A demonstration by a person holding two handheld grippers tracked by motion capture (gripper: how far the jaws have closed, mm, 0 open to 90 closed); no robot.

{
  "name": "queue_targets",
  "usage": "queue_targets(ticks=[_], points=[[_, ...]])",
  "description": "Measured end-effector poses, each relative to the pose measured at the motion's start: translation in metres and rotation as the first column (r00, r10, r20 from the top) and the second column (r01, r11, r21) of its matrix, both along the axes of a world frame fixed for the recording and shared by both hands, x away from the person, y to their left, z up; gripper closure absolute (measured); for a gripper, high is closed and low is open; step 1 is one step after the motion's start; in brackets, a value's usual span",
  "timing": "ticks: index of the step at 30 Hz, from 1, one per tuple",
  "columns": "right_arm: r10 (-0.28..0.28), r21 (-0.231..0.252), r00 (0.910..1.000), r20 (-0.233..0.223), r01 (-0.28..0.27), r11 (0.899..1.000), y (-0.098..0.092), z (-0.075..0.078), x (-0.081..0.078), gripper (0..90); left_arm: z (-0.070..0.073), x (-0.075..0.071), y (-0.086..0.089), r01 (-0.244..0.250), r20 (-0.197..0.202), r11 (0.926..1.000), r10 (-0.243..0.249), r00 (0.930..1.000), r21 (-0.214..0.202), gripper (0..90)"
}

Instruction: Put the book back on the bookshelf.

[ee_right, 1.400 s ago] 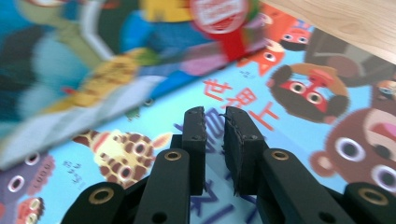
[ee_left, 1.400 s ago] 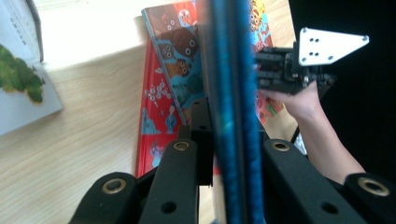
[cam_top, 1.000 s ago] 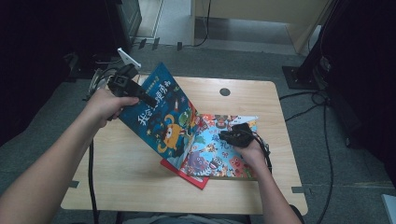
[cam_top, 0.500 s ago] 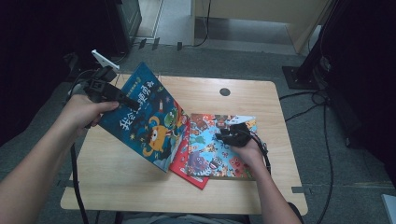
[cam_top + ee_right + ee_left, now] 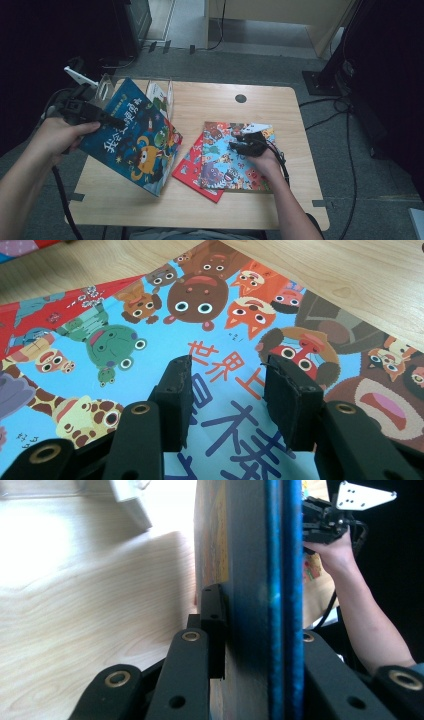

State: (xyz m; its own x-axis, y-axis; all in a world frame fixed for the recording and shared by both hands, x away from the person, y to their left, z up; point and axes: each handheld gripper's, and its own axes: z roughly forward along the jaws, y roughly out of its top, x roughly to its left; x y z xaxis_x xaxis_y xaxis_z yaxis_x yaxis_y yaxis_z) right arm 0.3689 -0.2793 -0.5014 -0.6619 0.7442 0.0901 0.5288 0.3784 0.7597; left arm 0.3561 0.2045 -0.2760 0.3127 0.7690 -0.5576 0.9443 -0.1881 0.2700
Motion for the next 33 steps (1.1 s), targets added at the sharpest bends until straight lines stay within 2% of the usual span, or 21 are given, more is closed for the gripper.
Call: queue_targets(ticks=[5, 8, 12, 25, 33], points=[[0.001, -0.001, 1.0, -0.002, -0.001, 1.0, 0.0, 0.0, 0.001, 54.5, -0.001, -0.014, 0.019, -0.03, -0.001, 0.9994, 0.03, 0.9996, -0.016, 80.5], [-0.001, 0.002, 1.0, -0.004, 0.001, 1.0, -0.001, 0.0, 0.002, 54.7, 0.0, -0.023, 0.024, -0.042, 0.015, 0.999, 0.042, 0.999, -0.014, 80.4], [0.001, 0.006, 1.0, 0.001, -0.001, 1.0, -0.001, 0.0, 0.003, 54.6, 0.0, -0.029, 0.034, -0.056, 0.008, 0.9981, 0.056, 0.9984, -0.025, 80.6], [0.003, 0.001, 1.0, 0.007, -0.003, 1.0, 0.0, -0.001, 0.002, 54.5, 0.007, -0.046, 0.072, -0.105, 0.008, 0.9944, 0.106, 0.9944, -0.003, 80.2], [0.005, -0.008, 0.9999, 0.01, -0.005, 1.0, 0.0, 0.0, 0.002, 54.1, 0.008, -0.042, 0.102, -0.196, 0.008, 0.9802, 0.196, 0.9805, 0.025, 80.2]])
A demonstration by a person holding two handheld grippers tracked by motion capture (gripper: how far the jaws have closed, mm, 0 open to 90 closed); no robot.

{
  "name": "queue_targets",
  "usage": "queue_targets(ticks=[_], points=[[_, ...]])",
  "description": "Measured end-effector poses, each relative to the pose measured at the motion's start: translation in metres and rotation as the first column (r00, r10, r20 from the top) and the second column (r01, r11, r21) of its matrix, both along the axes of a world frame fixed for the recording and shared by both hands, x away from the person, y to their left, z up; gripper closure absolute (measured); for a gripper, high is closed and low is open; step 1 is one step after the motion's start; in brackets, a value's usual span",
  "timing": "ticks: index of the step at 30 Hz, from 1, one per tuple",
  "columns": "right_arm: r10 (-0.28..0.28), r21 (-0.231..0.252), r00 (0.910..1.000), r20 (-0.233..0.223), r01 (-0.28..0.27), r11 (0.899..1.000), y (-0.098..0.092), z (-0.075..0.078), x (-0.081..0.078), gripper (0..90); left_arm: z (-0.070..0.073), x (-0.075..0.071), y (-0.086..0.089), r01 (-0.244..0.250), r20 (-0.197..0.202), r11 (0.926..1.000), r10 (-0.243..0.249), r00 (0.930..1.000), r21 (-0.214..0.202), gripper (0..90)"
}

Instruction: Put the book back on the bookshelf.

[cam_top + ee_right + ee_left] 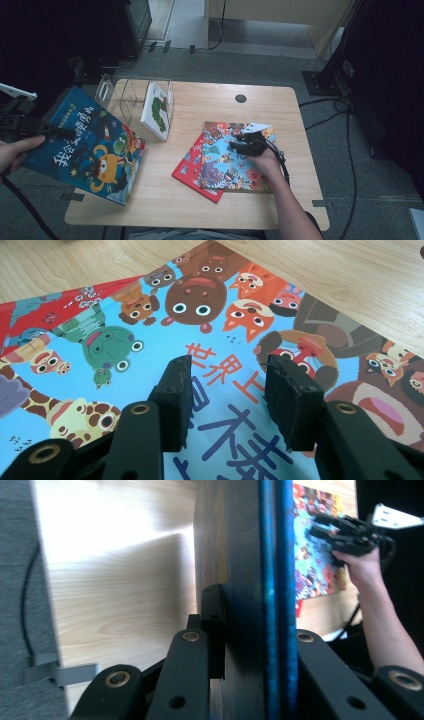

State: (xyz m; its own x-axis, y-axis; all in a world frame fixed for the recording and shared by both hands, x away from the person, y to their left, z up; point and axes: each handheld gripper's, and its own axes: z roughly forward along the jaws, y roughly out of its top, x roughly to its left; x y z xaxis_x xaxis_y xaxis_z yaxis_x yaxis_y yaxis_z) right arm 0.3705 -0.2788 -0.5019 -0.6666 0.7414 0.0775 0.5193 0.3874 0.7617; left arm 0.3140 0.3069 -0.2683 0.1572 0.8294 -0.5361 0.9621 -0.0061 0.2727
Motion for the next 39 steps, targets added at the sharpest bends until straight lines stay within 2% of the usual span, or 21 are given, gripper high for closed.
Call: queue_targets(ticks=[3, 7, 14, 21, 31, 37, 39], points=[[0.0, 0.003, 1.0, 0.0, 0.0, 1.0, 0.0, 0.0, 0.0, 54.4, 0.002, 0.005, 0.01, -0.025, 0.005, 0.9996, 0.025, 0.9997, 0.013, 80.3], [-0.002, -0.009, 1.0, 0.007, 0.002, 1.0, 0.001, 0.0, 0.0, 54.5, 0.001, 0.018, 0.02, -0.067, 0.015, 0.9973, 0.066, 0.9977, 0.032, 80.5], [-0.003, -0.006, 1.0, 0.007, 0.003, 1.0, 0.0, 0.0, 0.0, 54.8, 0.006, 0.035, 0.027, -0.11, 0.024, 0.9919, 0.109, 0.9937, 0.062, 80.5], [-0.005, -0.017, 0.9999, 0.014, 0.005, 1.0, 0.001, 0.0, 0.0, 54.7, 0.012, 0.052, 0.028, -0.125, 0.018, 0.9876, 0.124, 0.9921, 0.094, 80.6], [-0.017, 0.025, 0.9998, 0.006, 0.017, 1.0, -0.002, -0.002, -0.003, 55.2, 0.015, 0.074, 0.024, -0.142, 0.034, 0.985, 0.139, 0.9897, 0.099, 80.4], [-0.012, 0.006, 0.9998, 0.013, 0.012, 1.0, -0.002, -0.001, -0.008, 55.1, 0.016, 0.089, 0.024, -0.145, 0.038, 0.9835, 0.142, 0.9892, 0.108, 80.6], [-0.015, 0.017, 0.9998, 0.01, 0.015, 1.0, -0.001, -0.002, -0.011, 55.0, 0.015, 0.096, 0.025, -0.149, 0.037, 0.9828, 0.146, 0.9887, 0.11, 80.6]])
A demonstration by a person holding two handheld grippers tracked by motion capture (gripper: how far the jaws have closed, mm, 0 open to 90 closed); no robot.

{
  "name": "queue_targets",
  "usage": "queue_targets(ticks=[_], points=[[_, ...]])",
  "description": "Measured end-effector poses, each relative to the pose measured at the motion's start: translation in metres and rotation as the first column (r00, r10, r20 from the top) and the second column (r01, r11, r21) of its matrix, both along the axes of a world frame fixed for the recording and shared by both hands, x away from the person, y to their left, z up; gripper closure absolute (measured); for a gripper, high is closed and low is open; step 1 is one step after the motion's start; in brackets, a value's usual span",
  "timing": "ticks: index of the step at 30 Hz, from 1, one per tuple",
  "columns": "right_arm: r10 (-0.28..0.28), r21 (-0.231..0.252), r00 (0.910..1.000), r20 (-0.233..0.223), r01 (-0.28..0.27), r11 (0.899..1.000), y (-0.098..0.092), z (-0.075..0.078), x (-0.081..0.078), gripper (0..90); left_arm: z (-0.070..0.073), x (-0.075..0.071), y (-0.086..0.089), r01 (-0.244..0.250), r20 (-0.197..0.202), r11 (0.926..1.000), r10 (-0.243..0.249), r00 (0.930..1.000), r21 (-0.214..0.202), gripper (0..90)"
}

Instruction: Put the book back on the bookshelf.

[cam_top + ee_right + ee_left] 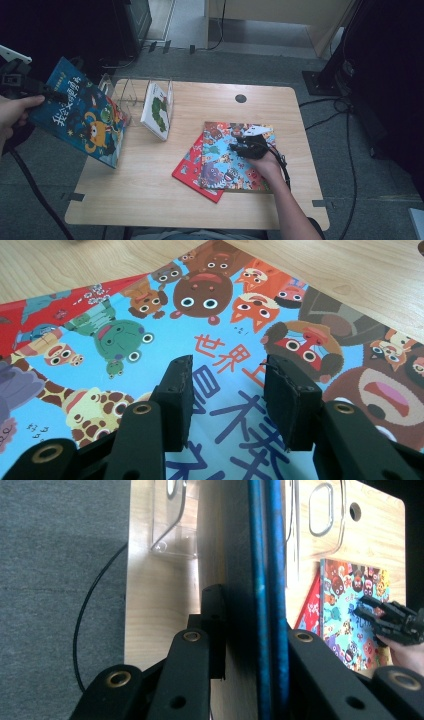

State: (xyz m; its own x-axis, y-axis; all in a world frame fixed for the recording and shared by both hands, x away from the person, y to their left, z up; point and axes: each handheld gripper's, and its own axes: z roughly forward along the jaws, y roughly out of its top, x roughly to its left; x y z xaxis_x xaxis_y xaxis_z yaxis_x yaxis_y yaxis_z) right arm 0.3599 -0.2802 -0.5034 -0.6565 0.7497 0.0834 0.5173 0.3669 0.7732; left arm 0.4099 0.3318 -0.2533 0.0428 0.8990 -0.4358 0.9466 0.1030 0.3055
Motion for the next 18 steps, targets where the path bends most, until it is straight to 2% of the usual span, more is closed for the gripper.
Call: queue_targets(ticks=[7, 14, 18], points=[[-0.009, 0.013, 1.0, -0.001, 0.009, 1.0, 0.0, -0.001, -0.011, 55.1, 0.001, 0.021, -0.004, 0.008, -0.007, 0.9999, -0.008, 0.9999, 0.014, 80.5], [-0.01, -0.001, 0.9999, 0.01, 0.01, 1.0, 0.0, -0.001, -0.023, 55.1, 0.006, 0.039, -0.002, -0.003, 0.009, 1.0, 0.003, 1.0, 0.007, 80.8], [-0.017, -0.003, 0.9997, 0.017, 0.017, 1.0, -0.001, -0.002, -0.025, 55.2, 0.003, 0.05, 0.0, -0.007, 0.026, 1.0, 0.007, 0.9996, 0.007, 80.6]])
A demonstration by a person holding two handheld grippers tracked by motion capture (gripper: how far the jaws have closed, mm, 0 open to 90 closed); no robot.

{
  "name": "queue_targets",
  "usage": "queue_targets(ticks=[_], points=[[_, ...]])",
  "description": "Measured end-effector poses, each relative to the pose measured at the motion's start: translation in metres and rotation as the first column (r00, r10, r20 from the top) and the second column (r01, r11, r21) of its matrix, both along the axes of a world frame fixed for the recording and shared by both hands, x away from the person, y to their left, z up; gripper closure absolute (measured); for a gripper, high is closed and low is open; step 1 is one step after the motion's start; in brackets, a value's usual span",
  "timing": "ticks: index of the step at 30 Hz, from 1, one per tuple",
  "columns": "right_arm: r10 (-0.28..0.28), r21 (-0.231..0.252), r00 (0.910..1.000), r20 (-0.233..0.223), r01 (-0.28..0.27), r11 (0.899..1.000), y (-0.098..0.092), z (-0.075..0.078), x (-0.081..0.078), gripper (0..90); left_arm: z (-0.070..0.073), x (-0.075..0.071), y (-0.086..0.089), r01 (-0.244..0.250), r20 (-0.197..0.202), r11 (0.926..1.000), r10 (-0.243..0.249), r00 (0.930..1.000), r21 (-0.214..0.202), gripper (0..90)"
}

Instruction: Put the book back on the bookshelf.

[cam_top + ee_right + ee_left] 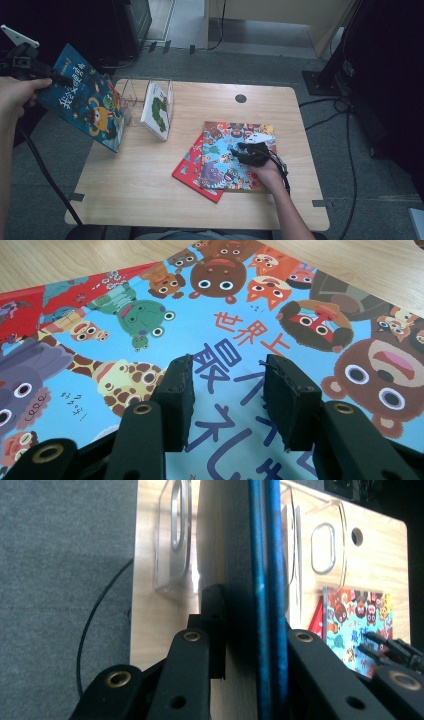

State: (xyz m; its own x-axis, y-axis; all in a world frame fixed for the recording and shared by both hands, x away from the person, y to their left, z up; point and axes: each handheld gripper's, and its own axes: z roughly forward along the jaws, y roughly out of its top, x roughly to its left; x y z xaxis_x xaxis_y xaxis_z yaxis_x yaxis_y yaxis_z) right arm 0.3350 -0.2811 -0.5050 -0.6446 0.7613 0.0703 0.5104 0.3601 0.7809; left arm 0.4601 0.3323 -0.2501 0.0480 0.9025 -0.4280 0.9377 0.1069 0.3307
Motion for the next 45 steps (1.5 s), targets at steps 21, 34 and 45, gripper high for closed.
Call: queue_targets(ticks=[21, 34, 45], points=[[-0.016, -0.002, 0.9998, 0.012, 0.016, 1.0, -0.002, -0.001, -0.008, 55.3, -0.018, 0.024, -0.003, -0.006, 0.015, 1.0, 0.006, 0.9999, -0.007, 80.1], [-0.014, -0.002, 0.9998, 0.012, 0.014, 1.0, -0.002, -0.001, -0.007, 55.3, -0.02, 0.022, 0.013, -0.026, 0.044, 0.9995, 0.027, 0.9987, -0.016, 75.2], [-0.013, 0.0, 0.9998, 0.012, 0.013, 1.0, -0.003, -0.001, -0.007, 55.1, -0.011, 0.02, 0.016, -0.029, 0.042, 0.9983, 0.031, 0.9986, -0.051, 57.8]])
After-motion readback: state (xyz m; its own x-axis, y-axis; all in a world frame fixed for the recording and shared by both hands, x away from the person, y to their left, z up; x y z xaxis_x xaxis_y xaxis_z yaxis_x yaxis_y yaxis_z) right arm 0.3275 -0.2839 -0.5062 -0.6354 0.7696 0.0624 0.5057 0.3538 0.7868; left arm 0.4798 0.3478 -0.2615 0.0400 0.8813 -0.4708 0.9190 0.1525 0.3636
